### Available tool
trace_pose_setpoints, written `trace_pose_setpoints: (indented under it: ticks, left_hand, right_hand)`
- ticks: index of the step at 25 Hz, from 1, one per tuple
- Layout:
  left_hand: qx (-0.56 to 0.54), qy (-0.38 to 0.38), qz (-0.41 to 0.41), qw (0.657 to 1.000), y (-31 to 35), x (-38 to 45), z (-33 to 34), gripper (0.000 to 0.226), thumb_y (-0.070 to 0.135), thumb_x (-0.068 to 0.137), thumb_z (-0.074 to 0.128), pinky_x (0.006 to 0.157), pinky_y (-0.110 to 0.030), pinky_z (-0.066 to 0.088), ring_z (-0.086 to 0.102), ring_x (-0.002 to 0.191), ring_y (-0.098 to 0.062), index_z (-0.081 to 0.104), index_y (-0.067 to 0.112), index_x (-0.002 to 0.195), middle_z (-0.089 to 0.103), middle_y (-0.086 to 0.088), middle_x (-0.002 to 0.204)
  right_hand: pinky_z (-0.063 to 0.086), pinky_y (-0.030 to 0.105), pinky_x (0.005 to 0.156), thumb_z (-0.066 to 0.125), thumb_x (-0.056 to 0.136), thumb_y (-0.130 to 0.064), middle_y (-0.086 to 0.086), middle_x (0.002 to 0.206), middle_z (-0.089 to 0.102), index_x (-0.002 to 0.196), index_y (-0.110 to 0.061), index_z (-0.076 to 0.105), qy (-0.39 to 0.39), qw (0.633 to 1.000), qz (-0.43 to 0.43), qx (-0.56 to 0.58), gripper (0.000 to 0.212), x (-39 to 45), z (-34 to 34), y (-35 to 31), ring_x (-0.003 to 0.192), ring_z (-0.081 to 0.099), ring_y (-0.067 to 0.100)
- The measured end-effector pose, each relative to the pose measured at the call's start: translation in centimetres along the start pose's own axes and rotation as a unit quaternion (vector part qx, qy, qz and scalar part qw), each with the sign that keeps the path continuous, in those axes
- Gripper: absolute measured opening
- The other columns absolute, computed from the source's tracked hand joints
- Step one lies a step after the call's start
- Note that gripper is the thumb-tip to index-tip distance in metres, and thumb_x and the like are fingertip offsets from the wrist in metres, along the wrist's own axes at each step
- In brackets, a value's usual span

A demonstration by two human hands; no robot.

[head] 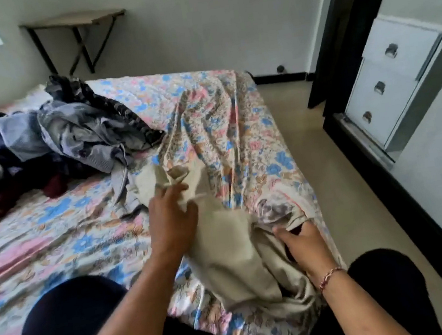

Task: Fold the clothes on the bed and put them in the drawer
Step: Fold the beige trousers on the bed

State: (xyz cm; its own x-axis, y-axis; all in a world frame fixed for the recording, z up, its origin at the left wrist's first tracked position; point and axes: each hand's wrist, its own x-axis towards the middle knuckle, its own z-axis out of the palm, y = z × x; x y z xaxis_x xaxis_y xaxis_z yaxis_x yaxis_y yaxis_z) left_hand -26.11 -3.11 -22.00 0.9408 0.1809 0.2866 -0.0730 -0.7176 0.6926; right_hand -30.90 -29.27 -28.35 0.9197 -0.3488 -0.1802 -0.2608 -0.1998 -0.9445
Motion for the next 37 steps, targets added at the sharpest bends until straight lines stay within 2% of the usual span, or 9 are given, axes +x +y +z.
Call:
trace_pose_setpoints:
  ticks: [3,5,8,12,20,22,27,31,37]
  left_hand:
    - [-0.088,-0.026,0.135,0.987,2.8,-3.5,1.1,0.018,0.02,0.09,0.071,0.078,-0.029,0.054,0.063,0.09,-0.01,0.068,0.025,0.108,0.064,0.007,0.106]
    - [-0.018,-0.113,0.161,0.98,4.0,-6.3,2.5,0.031,0.043,0.089,0.068,0.082,-0.036,0.056,0.062,0.099,-0.013,0.063,0.03,0.117,0.062,0.007,0.114]
    - [0.156,-0.17,0.115,0.966,3.3,-7.5,4.4,0.051,0.056,0.084,0.063,0.09,-0.042,0.054,0.057,0.113,-0.024,0.057,0.029,0.127,0.06,0.002,0.122]
    - [0.142,-0.169,0.086,0.971,1.9,-6.8,5.0,0.021,0.041,0.091,0.061,0.083,-0.037,0.052,0.06,0.095,-0.025,0.067,0.023,0.099,0.063,0.0,0.097]
    - [0.143,-0.192,0.089,0.967,1.5,-6.9,6.2,0.021,0.035,0.085,0.059,0.075,-0.036,0.052,0.062,0.089,-0.027,0.068,0.019,0.093,0.065,-0.002,0.092]
    - [0.152,-0.197,0.083,0.965,1.7,-7.1,6.6,0.033,0.046,0.084,0.055,0.077,-0.04,0.057,0.063,0.091,-0.027,0.069,0.019,0.096,0.065,-0.002,0.094]
    - [0.223,-0.171,0.119,0.952,2.3,-6.7,7.5,0.027,0.045,0.095,0.054,0.083,-0.044,0.051,0.067,0.1,-0.027,0.069,0.023,0.102,0.069,0.001,0.101]
    - [0.195,-0.168,0.19,0.947,2.9,-7.3,4.5,0.023,0.048,0.093,0.055,0.085,-0.039,0.047,0.066,0.086,-0.022,0.059,0.026,0.085,0.068,0.007,0.09]
    - [0.151,-0.236,0.244,0.928,3.0,-11.4,0.7,0.022,0.044,0.088,0.053,0.073,-0.036,0.054,0.063,0.079,-0.022,0.053,0.023,0.079,0.061,0.007,0.081]
  right_hand:
    - [0.046,0.042,0.108,0.085,0.066,-0.039,0.008,0.132,0.058,0.135,-0.019,0.047,0.155,0.981,-0.103,-0.047,0.081,-1.2,0.3,0.6,0.123,0.057,0.03]
    - [0.041,0.044,0.109,0.084,0.076,-0.021,0.018,0.138,0.048,0.146,-0.004,0.041,0.278,0.909,-0.276,-0.144,0.083,-2.4,-0.1,-1.2,0.127,0.048,0.036]
    - [0.046,0.043,0.102,0.07,0.092,-0.014,0.01,0.124,0.063,0.131,-0.003,0.062,0.151,0.808,-0.516,-0.241,0.041,-2.8,0.5,-3.6,0.117,0.056,0.026]
    - [0.051,0.043,0.098,0.073,0.091,-0.028,-0.003,0.117,0.068,0.126,-0.021,0.07,-0.057,0.843,-0.392,-0.363,0.035,-0.7,2.7,-1.3,0.112,0.059,0.02]
    - [0.051,0.009,0.078,0.08,0.086,-0.01,-0.01,0.092,0.078,0.094,-0.023,0.082,-0.05,0.95,-0.232,-0.201,0.015,-0.2,2.9,0.1,0.084,0.07,0.001]
    - [0.048,0.005,0.075,0.08,0.086,-0.011,-0.012,0.091,0.078,0.093,-0.025,0.081,-0.054,0.951,-0.222,-0.21,0.016,-0.4,2.9,0.0,0.083,0.069,-0.002]
    - [0.052,0.029,0.083,0.07,0.089,-0.004,-0.008,0.1,0.069,0.109,-0.024,0.068,-0.071,0.894,-0.332,-0.294,0.028,-1.2,3.3,-0.8,0.095,0.061,0.012]
    - [0.044,0.039,0.071,0.064,0.088,0.003,-0.005,0.083,0.054,0.093,-0.02,0.051,0.026,0.858,-0.402,-0.317,0.027,-0.8,1.0,-4.1,0.078,0.047,0.019]
    - [0.039,0.037,0.07,0.068,0.082,0.007,-0.011,0.083,0.047,0.09,-0.018,0.046,0.047,0.848,-0.414,-0.328,0.034,-1.7,-0.3,-5.7,0.077,0.045,0.019]
